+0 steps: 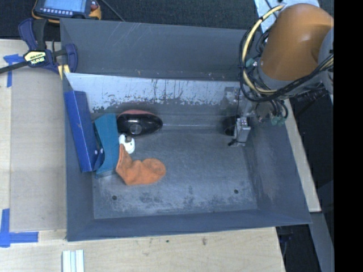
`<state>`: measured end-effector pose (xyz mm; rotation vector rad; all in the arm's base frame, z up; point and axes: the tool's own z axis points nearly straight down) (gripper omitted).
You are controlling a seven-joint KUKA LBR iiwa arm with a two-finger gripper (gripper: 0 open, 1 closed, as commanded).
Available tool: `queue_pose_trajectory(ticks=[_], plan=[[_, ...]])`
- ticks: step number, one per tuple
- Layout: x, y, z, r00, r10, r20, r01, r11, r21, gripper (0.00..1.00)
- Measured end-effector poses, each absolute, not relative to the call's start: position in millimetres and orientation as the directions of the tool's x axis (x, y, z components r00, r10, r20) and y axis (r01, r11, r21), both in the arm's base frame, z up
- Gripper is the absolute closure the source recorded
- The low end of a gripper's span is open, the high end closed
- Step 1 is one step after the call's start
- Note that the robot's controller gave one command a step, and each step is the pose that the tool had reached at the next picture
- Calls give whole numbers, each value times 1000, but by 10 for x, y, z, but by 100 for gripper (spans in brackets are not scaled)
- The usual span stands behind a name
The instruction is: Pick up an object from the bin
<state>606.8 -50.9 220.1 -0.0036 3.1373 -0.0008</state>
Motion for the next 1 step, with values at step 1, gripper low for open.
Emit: queue_pose_trajectory(ticks=[1], plan=[[6068,-509,2201,-1000,-2,-4,-2,1000,0,0]])
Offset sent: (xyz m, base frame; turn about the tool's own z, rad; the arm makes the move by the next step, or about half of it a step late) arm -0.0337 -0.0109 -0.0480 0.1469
